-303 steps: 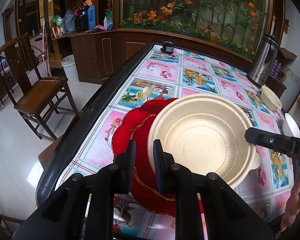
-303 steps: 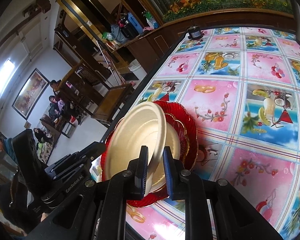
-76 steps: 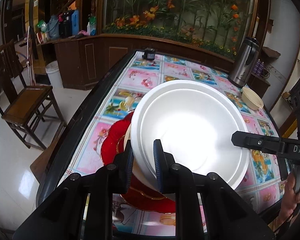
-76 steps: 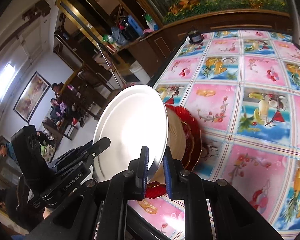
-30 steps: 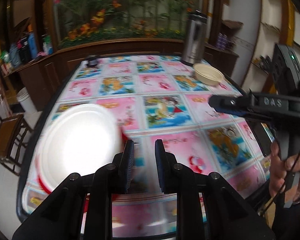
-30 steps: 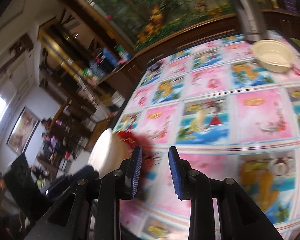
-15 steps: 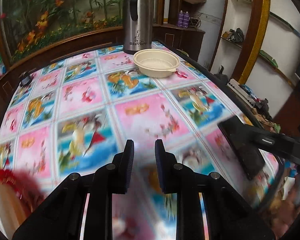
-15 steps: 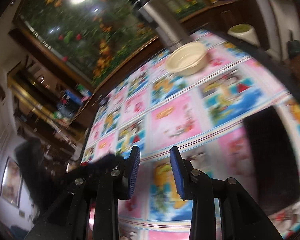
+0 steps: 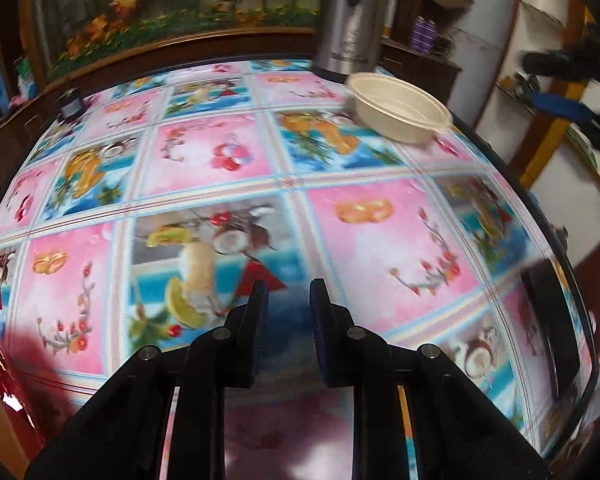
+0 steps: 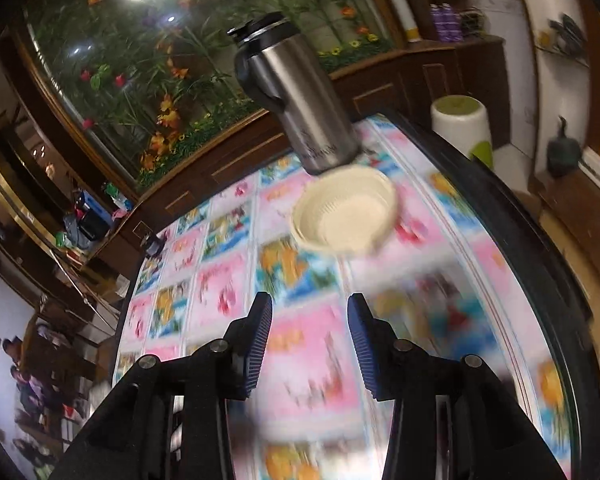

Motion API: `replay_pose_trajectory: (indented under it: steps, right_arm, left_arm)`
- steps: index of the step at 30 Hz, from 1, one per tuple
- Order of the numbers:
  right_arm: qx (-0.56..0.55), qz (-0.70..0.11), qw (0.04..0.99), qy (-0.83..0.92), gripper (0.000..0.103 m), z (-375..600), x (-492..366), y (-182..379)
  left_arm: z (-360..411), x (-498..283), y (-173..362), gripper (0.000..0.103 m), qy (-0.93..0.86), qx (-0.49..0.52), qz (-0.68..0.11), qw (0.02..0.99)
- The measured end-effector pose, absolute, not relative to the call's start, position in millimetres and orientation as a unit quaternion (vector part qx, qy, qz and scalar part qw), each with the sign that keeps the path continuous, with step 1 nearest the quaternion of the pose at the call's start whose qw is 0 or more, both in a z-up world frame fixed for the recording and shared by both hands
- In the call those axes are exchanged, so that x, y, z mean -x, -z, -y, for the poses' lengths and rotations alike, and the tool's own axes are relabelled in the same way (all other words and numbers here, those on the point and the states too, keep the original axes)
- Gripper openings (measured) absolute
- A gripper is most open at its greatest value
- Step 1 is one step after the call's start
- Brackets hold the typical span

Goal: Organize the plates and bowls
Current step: 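Grasp the small beige paper bowl by its rim with the right tool and lift it, then grasp the small beige bowl rim with the left tool while the right tool releases it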

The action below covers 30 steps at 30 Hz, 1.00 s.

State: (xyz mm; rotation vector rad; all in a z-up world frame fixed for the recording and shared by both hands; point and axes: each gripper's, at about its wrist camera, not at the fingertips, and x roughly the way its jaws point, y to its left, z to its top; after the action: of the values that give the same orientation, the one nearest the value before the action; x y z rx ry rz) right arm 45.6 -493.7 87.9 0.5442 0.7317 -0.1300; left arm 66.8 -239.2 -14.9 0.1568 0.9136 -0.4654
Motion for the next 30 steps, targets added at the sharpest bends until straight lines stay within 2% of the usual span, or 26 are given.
replay_pose_trajectory:
  steps: [2,8,15,20,26,28,30]
  right_arm:
    - [-0.245,-0.374,0.892,0.063,0.042,491,-89,-84]
    - [-0.290,-0.409,0.864,0.046,0.042,507,-181,-36]
    - [-0.341,-0.444,0.828,0.012,0.042,520,-223,8]
    - [-0.311,-0.488,0.814,-0.044,0.043,490,-203,11]
    - [-0.219,-0.567,0.787,-0.103,0.047,430,-120,10]
    - [-0.185,-0.570,0.794,-0.102,0.047,417,-84,3]
    - [-0.169,-0.529,0.826,-0.092,0.047,415,-45,-19]
  left_arm:
    - [235,-72,16,0.018,0.212,-0.071,-0.438,0.871]
    - [230,-82,19,0.018,0.204,-0.058,-0.448,0.869]
    - [223,-86,15,0.018,0.200,-0.045,-0.449,0.870]
    - [220,-88,14,0.018,0.200,-0.040,-0.450,0.869]
    - [211,-90,9,0.018,0.197,-0.019,-0.449,0.871]
    - [208,-88,5,0.018,0.203,-0.012,-0.451,0.869]
    - [206,-86,1,0.018,0.216,-0.001,-0.453,0.865]
